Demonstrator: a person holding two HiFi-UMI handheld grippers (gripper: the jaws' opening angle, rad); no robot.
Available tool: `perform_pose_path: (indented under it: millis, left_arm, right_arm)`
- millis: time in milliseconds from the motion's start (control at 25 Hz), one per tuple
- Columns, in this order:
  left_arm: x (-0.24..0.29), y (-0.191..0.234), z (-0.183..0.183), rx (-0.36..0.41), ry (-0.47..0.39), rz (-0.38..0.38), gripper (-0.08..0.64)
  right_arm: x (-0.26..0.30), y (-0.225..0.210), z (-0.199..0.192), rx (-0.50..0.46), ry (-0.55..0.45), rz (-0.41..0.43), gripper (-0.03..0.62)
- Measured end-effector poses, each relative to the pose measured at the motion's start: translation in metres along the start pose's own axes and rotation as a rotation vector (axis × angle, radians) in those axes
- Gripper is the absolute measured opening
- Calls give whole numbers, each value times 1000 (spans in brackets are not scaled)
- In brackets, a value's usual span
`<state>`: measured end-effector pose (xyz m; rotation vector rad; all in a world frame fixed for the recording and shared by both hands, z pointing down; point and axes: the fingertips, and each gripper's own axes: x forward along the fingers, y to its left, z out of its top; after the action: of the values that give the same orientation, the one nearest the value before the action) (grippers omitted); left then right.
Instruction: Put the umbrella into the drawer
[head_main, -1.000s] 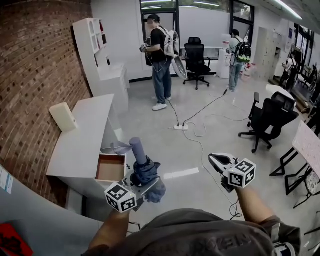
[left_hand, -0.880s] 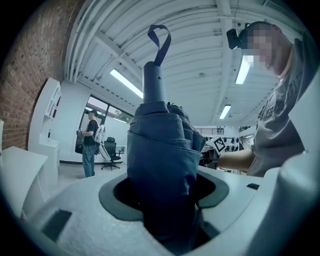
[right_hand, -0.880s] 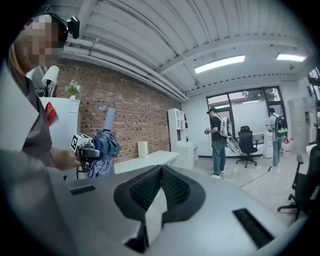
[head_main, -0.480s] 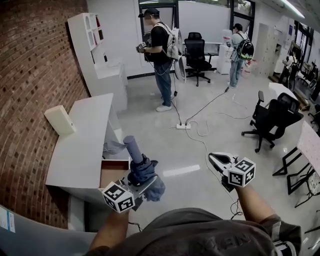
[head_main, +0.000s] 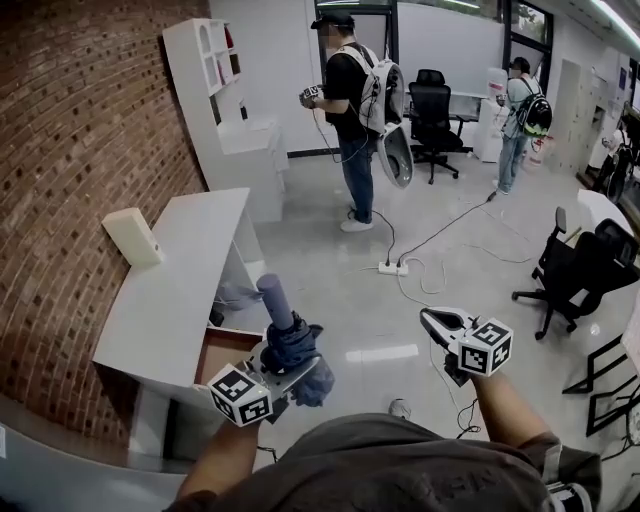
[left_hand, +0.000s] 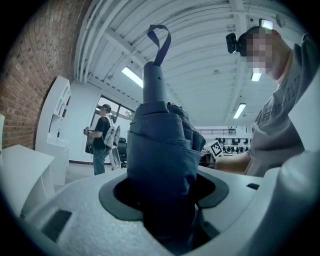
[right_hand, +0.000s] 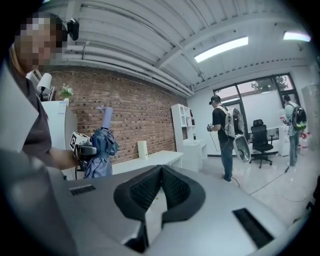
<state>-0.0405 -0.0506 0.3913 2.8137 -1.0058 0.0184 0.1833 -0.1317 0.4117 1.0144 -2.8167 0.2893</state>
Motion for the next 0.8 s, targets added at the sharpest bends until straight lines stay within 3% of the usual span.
perform_pose_path:
  millis: [440,800]
  left_arm:
    - [181,54,36,-6,-46,118,262]
    - [254,80,41,-26,-9,127,262]
  right_arm:
    - [44,-198,55,-27,1,126,-8]
    - [69,-271,64,-5,4,164,-8]
